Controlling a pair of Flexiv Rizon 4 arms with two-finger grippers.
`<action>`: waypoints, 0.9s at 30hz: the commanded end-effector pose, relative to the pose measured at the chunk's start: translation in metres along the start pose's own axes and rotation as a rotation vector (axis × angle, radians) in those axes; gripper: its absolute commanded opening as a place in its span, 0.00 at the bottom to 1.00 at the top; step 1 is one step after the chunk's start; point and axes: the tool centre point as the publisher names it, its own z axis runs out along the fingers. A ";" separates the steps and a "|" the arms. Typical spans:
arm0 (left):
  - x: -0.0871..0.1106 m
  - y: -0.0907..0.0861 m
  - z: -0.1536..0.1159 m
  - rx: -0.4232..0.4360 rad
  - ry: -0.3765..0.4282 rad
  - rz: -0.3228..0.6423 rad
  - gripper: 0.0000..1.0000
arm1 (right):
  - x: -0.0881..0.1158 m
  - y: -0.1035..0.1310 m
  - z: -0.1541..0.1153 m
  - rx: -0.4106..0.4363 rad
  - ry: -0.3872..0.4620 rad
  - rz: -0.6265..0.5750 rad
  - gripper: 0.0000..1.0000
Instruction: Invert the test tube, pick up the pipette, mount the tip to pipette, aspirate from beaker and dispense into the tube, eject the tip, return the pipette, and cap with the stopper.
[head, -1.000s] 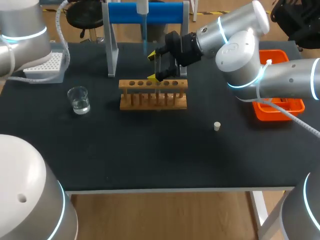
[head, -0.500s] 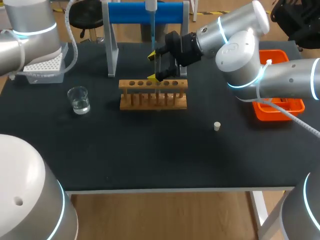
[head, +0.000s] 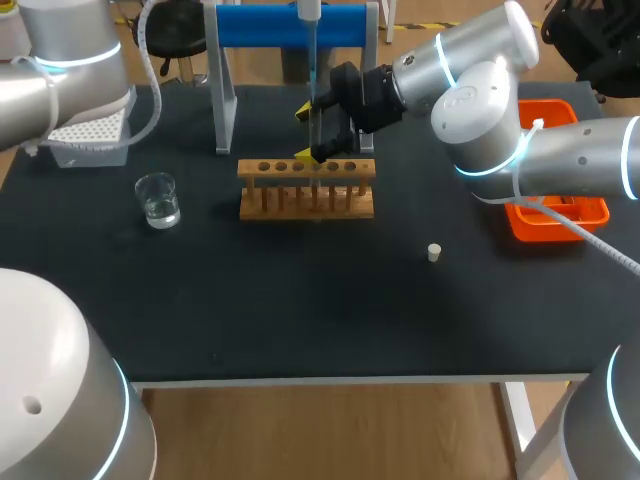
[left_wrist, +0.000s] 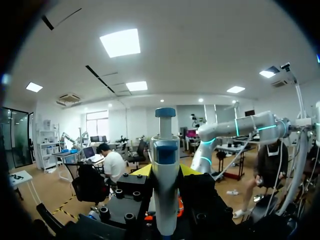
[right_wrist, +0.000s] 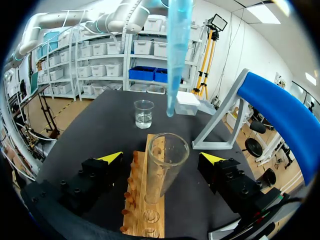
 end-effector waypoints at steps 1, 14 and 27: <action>-0.002 0.002 -0.001 0.002 0.006 0.001 0.00 | 0.000 0.000 -0.001 0.002 0.001 0.000 1.00; -0.002 0.007 -0.002 0.012 0.009 -0.006 0.00 | 0.000 0.000 -0.001 0.002 0.001 0.000 1.00; -0.002 0.016 -0.001 0.018 0.009 -0.023 0.00 | 0.000 0.000 -0.001 0.002 0.001 0.000 1.00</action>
